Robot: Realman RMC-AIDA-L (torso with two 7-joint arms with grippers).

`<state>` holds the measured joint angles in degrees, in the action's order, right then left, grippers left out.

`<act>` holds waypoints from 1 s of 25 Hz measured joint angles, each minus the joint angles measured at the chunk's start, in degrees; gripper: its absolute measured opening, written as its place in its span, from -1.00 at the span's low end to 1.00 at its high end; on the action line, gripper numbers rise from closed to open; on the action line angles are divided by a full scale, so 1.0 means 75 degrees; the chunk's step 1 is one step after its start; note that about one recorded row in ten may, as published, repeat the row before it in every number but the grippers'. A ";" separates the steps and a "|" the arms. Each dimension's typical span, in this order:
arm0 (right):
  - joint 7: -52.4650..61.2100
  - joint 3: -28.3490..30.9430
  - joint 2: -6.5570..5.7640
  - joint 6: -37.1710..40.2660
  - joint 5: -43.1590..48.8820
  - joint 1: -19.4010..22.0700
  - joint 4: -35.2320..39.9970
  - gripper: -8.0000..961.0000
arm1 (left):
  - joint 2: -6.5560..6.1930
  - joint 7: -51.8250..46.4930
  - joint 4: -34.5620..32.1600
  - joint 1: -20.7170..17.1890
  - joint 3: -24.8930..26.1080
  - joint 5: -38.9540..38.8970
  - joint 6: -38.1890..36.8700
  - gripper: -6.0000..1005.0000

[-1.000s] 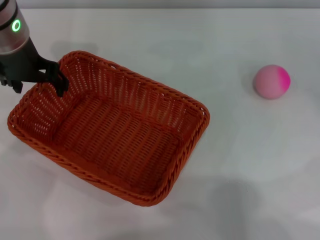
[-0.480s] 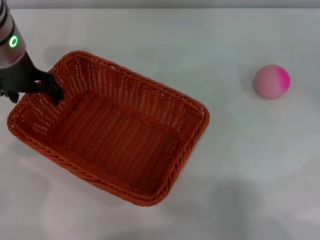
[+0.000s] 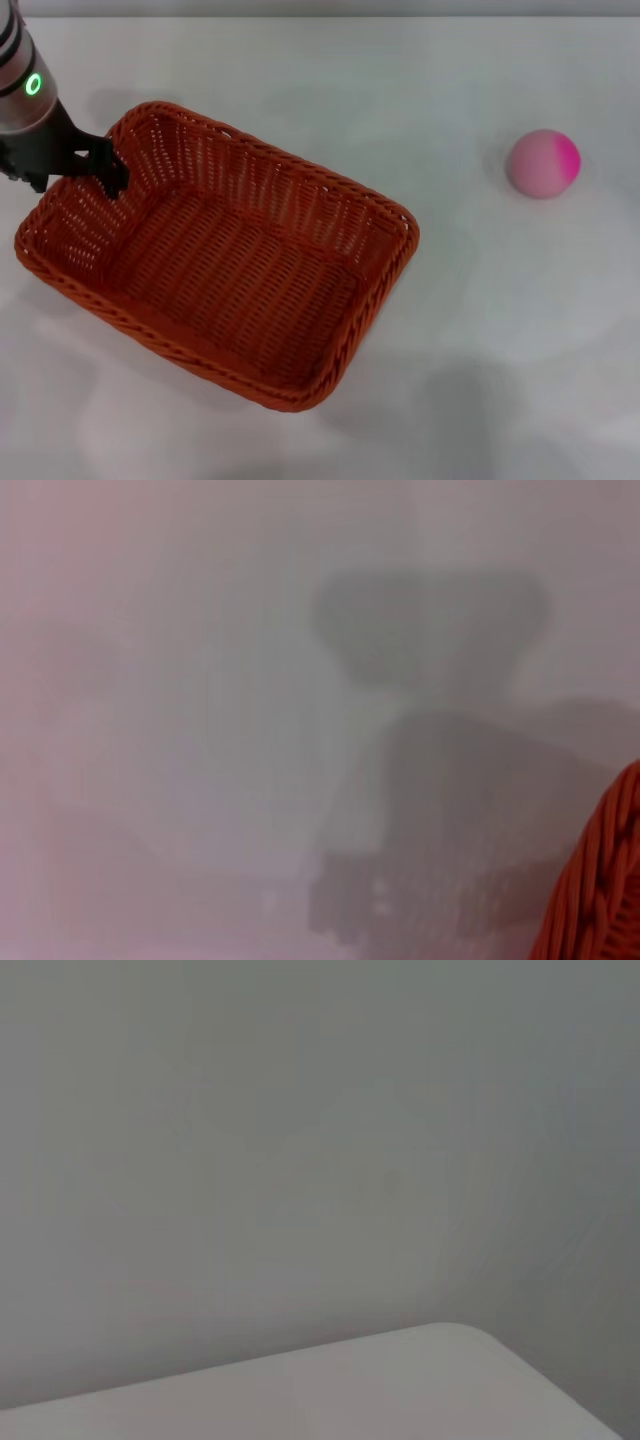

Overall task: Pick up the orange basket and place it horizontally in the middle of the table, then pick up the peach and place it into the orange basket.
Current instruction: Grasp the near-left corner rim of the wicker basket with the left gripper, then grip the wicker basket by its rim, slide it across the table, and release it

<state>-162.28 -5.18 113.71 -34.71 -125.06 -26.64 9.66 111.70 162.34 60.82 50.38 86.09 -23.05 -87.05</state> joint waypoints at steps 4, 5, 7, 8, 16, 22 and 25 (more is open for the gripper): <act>0.0007 0.0000 0.0005 0.0000 0.0000 -0.0004 0.0000 0.78 | -0.0005 0.0000 0.0000 -0.0002 -0.0012 -0.0002 0.0138 0.53; 0.0010 0.0000 0.0006 0.0000 0.0000 -0.0006 0.0000 0.78 | -0.0006 0.0000 0.0000 -0.0002 -0.0042 -0.0006 0.0185 0.53; 0.0014 0.0000 0.0005 0.0000 0.0000 -0.0016 0.0000 0.78 | -0.0007 0.0000 0.0000 -0.0002 -0.0120 -0.0024 0.0236 0.42; 0.0015 0.0000 0.0005 0.0000 0.0000 -0.0019 0.0000 0.78 | 0.0001 0.0000 0.0001 -0.0002 -0.0175 -0.0043 0.0255 0.37; 0.0017 0.0000 0.0002 0.0000 0.0000 -0.0025 0.0000 0.78 | 0.0034 0.0000 0.0013 0.0001 -0.0192 -0.0139 0.0258 0.02; 0.0082 0.0001 -0.0017 0.0000 0.0000 -0.0034 0.0012 0.78 | 0.0045 0.0000 0.0077 -0.0029 -0.0325 -0.0297 0.0265 -0.10; 0.0086 0.0000 -0.0026 0.0000 -0.0001 -0.0035 0.0013 0.78 | 0.0057 -0.0001 0.0191 -0.0079 -0.0490 -0.0482 0.0265 -0.17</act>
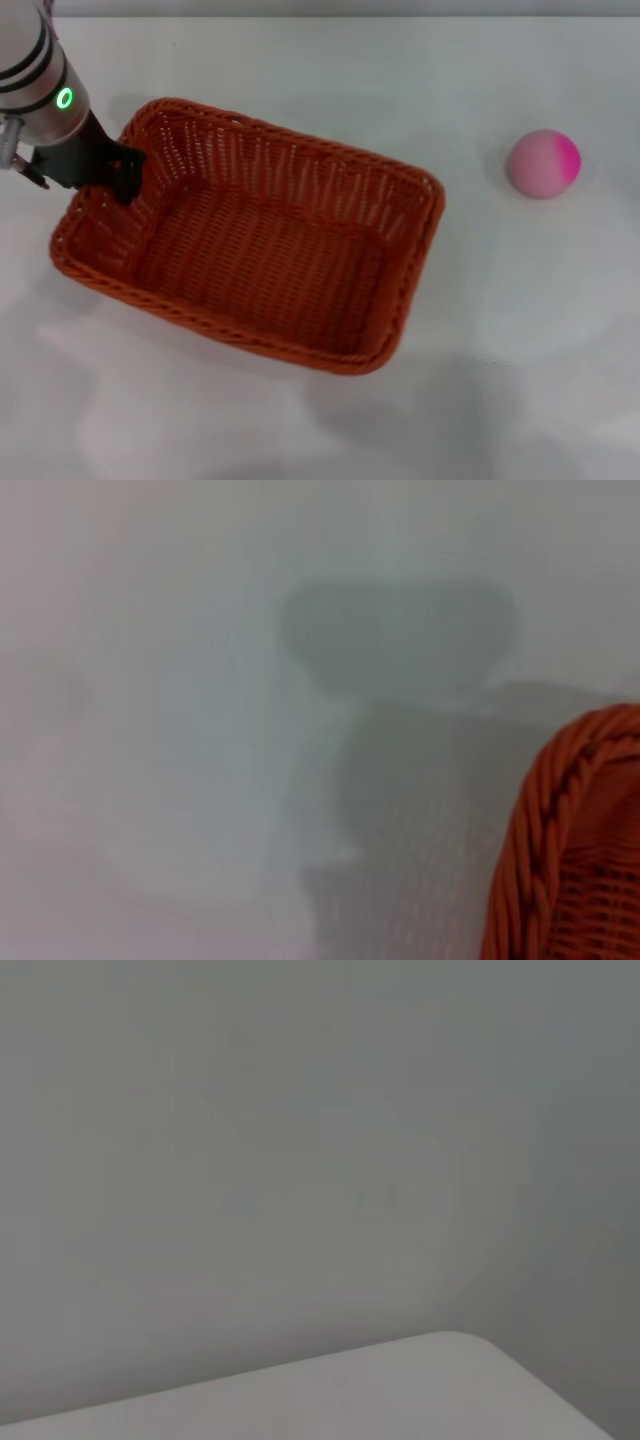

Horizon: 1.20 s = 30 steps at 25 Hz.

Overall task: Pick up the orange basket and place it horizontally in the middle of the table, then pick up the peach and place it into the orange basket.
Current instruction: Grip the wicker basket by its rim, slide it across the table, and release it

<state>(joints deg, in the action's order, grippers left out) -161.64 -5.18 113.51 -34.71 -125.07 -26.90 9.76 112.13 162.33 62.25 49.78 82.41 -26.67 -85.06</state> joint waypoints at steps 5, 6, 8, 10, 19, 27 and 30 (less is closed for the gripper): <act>0.0002 0.0000 -0.0011 0.0000 0.0001 0.0000 0.0000 0.78 | 0.0144 -0.0008 0.0699 -0.0367 0.0239 -0.0119 0.0095 -0.31; 0.0002 0.0000 -0.0014 0.0000 0.0000 0.0000 0.0000 0.78 | 0.0144 -0.0008 0.0699 -0.0367 0.0239 -0.0119 0.0095 -0.35; 0.0002 0.0000 -0.0016 0.0000 0.0001 0.0001 0.0000 0.78 | 0.0201 -0.0011 0.0908 -0.0520 0.0361 -0.0152 0.0167 -0.42; 0.0002 0.0000 -0.0014 0.0000 0.0001 0.0001 0.0000 0.78 | 0.0258 -0.0018 0.1047 -0.0655 0.0473 -0.0203 0.0256 -0.50; 0.0002 0.0000 -0.0010 0.0000 0.0001 0.0021 -0.0001 0.78 | 0.0446 -0.0024 0.1383 -0.0925 0.0691 -0.0374 0.0513 -0.63; 0.0002 0.0000 -0.0016 0.0000 0.0000 0.0012 -0.0001 0.78 | 0.0540 -0.0024 0.1213 -0.0868 0.0710 -0.0373 0.0673 -0.65; 0.0002 0.0000 -0.0018 0.0000 0.0001 0.0012 -0.0001 0.78 | 0.0551 -0.0023 0.1214 -0.0852 0.0707 -0.0375 0.0679 -0.65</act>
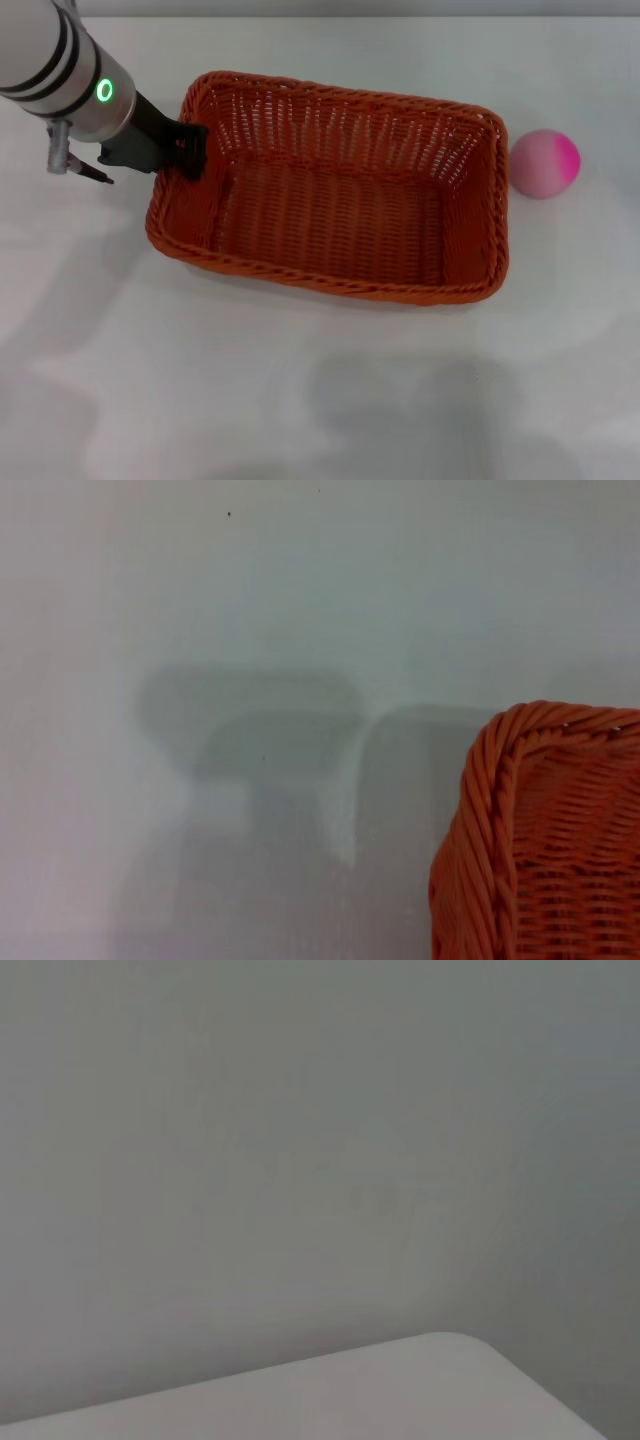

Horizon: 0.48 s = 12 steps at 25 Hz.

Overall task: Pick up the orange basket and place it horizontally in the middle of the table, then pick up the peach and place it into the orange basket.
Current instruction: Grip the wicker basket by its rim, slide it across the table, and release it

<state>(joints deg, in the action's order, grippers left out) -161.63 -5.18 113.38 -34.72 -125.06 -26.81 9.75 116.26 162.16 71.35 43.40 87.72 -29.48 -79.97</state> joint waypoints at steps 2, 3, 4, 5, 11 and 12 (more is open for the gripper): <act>0.0000 0.0000 0.0000 0.0000 0.0000 -0.0005 0.0000 0.78 | 0.0002 0.0000 -0.0041 0.0014 -0.0024 0.0000 0.0000 -0.65; 0.0000 0.0000 0.0000 0.0000 0.0000 -0.0011 0.0000 0.78 | 0.0002 0.0000 -0.0053 0.0019 -0.0032 0.0004 0.0000 -0.66; 0.0000 0.0000 0.0000 0.0000 0.0000 -0.0025 0.0000 0.78 | 0.0003 0.0000 -0.0063 0.0021 -0.0042 0.0009 0.0000 -0.66; 0.0000 0.0000 -0.0001 0.0000 0.0000 -0.0039 0.0000 0.78 | 0.0003 0.0000 -0.0069 0.0024 -0.0045 0.0011 -0.0004 -0.66; 0.0000 0.0000 0.0001 0.0000 0.0000 -0.0080 0.0000 0.78 | 0.0005 0.0000 -0.0242 0.0037 -0.0056 0.0005 -0.0030 -0.66; 0.0000 0.0000 0.0004 0.0000 0.0000 -0.0084 0.0000 0.78 | 0.0010 0.0000 -0.0259 0.0039 -0.0057 0.0005 -0.0029 -0.66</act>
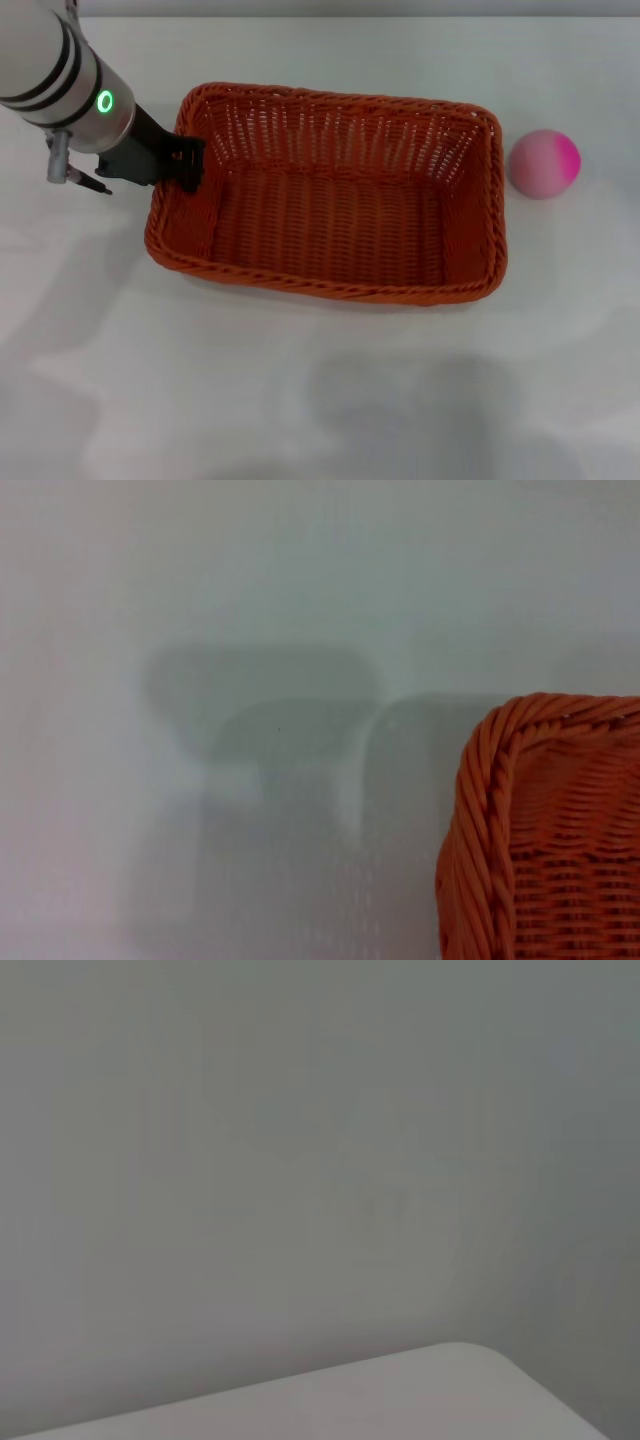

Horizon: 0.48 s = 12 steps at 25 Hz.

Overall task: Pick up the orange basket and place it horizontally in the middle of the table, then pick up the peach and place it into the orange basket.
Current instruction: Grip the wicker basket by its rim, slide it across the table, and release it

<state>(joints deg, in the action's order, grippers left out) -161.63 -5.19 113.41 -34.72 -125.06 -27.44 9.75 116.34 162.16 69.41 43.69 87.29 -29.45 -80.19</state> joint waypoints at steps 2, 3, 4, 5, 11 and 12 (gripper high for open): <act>0.0000 0.0000 0.0001 0.0000 0.0000 -0.0013 0.0000 0.78 | 0.0013 0.0000 -0.0031 0.0001 -0.0007 0.0000 0.0002 -0.62; 0.0000 0.0000 0.0002 0.0000 0.0000 -0.0016 0.0000 0.78 | 0.0016 0.0000 -0.0033 0.0002 -0.0007 0.0000 0.0001 -0.59; 0.0000 0.0000 0.0003 0.0000 0.0000 -0.0018 0.0000 0.78 | 0.0020 0.0000 -0.0035 0.0002 -0.0007 0.0001 -0.0005 -0.55; 0.0000 0.0001 0.0004 0.0000 0.0000 -0.0021 0.0000 0.78 | 0.0027 0.0000 -0.0035 0.0005 -0.0008 0.0000 -0.0014 -0.51; 0.0000 -0.0002 0.0019 0.0000 0.0000 -0.0021 0.0000 0.78 | 0.0112 0.0000 -0.0029 0.0021 0.0030 -0.0007 -0.0153 -0.27; 0.0000 -0.0007 0.0020 0.0000 0.0000 -0.0022 0.0000 0.78 | 0.0126 0.0000 -0.0011 0.0024 0.0027 -0.0007 -0.0189 -0.23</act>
<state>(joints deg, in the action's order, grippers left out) -161.63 -5.24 113.55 -34.72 -125.07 -27.60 9.75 117.29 162.16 69.32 43.87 87.49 -29.50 -81.60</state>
